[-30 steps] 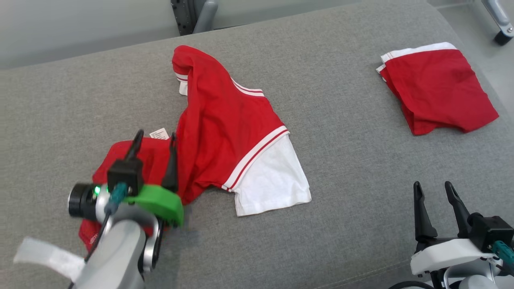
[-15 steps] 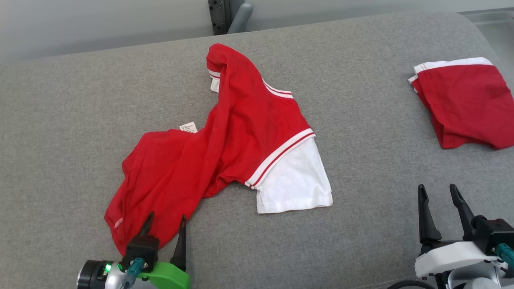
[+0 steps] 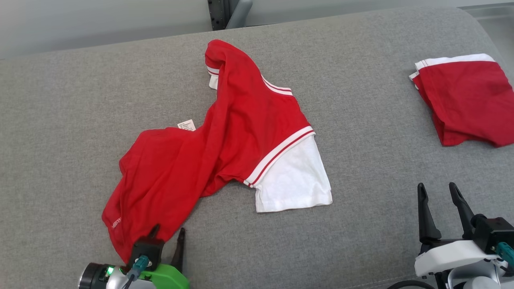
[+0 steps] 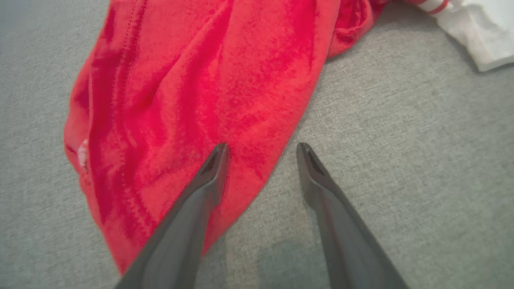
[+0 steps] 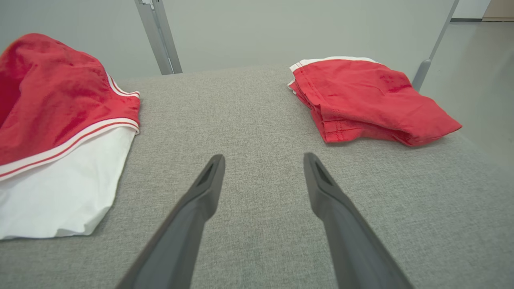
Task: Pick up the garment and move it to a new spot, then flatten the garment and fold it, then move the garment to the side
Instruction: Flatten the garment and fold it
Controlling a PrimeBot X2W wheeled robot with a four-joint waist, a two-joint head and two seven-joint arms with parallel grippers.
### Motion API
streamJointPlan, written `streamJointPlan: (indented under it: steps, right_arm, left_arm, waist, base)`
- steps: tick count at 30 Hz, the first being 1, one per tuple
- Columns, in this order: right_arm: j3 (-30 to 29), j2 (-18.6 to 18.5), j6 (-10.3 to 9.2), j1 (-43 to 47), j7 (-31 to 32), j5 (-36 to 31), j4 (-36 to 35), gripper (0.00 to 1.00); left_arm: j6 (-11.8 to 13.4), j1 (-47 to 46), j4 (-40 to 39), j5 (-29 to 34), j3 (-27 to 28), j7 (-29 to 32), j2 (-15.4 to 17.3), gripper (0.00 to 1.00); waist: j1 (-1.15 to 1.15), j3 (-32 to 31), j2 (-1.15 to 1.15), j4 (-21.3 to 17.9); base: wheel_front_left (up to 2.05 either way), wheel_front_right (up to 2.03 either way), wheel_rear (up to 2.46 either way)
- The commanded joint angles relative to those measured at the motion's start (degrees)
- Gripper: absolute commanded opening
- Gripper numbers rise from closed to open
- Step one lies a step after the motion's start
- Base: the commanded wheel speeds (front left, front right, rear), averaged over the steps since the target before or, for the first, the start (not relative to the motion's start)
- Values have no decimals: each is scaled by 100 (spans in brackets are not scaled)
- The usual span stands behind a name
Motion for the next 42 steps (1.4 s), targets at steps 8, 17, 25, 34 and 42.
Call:
streamJointPlan:
  steps: [8, 17, 25, 34, 42]
  right_arm:
    - [3, 30, -11, -63, -1, 36, 17, 100]
    - [-73, 46, -11, 25, -1, 38, 1, 100]
    - [15, 64, -11, -211, -1, 79, 20, 100]
    - [216, 80, -11, -556, -1, 131, 88, 100]
    - [228, 91, -11, -428, -1, 326, 194, 100]
  left_arm:
    - [-68, -267, 189, -78, 52, 57, 94, 0]
    - [-80, -327, -1633, -395, 242, 1006, 611, 0]
    - [-649, -1244, -2507, -1063, 735, 2317, 1427, 0]
    - [-1863, -2943, -610, -1711, 804, 3608, 1846, 0]
    - [-2130, -3324, 624, -1778, 849, 3557, 2012, 100]
  waist:
    - [0, 42, 0, -94]
    - [0, 23, 0, -73]
    - [0, 216, 0, -66]
    - [0, 626, 0, -585]
    - [0, 688, 0, -896]
  base:
    - [0, 0, 0]
    - [0, 0, 0]
    - [0, 0, 0]
    - [0, 0, 0]
    - [0, 0, 0]
